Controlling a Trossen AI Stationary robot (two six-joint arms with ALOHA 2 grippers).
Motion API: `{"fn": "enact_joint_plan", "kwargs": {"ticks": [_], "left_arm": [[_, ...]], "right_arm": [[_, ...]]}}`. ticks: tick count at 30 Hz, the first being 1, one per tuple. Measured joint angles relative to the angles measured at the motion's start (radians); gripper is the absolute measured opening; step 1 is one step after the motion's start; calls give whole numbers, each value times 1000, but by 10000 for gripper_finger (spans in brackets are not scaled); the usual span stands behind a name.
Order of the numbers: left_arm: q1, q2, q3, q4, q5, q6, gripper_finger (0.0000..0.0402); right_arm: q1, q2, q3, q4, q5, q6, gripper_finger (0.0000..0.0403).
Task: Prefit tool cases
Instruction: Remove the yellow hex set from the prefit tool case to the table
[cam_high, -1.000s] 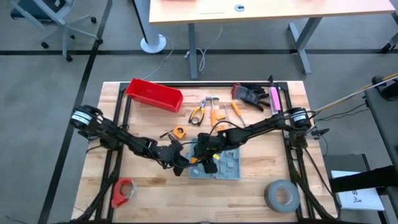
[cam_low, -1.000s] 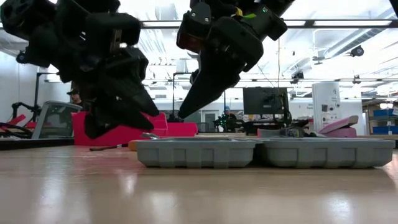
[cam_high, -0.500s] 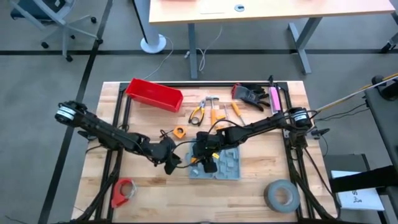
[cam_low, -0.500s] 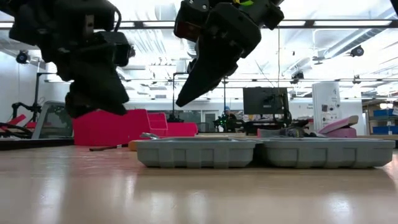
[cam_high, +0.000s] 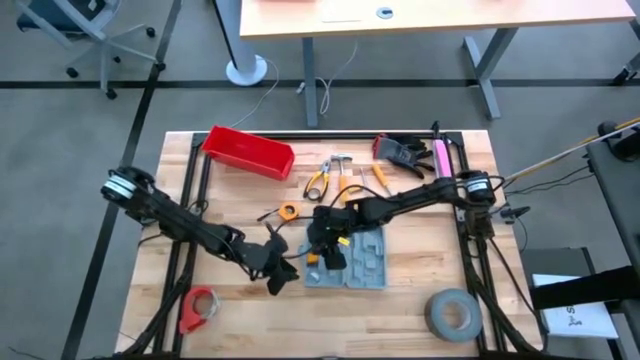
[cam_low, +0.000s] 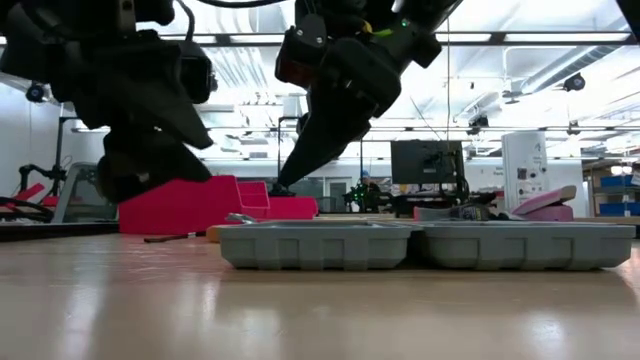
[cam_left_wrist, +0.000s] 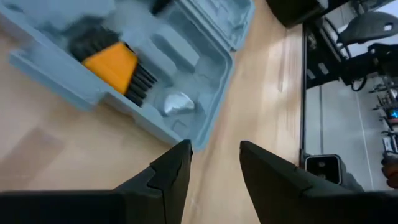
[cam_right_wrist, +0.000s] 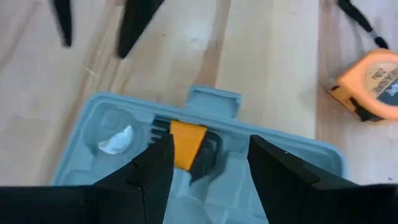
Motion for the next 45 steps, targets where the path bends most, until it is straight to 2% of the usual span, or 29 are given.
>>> {"fn": "enact_joint_plan", "kwargs": {"ticks": [10, 16, 20, 26, 31, 39, 45], "left_arm": [[-20, 210, 171, 14, 20, 12, 136], [-28, 277, 242, -1, 32, 19, 129], [-40, 289, 249, -64, 7, -4, 124], [-44, 277, 220, -72, -12, -27, 119], [-44, 245, 236, -89, -14, 20, 118], [-43, 228, 305, -257, -29, 65, 116], [-37, 225, 349, -394, -69, 91, 116]], "right_arm": [[-8, 7, 0, 10, -24, -10, 183], [-8, 31, -1, 6, -37, -1, 183], [-8, 47, 0, 23, -56, 0, 183], [-6, 66, -2, 5, -56, 1, 183], [-6, 2, -1, -4, -52, 1, 183], [33, -66, -2, -252, -22, -23, 183], [88, -93, -3, -308, 31, -35, 183]]}}
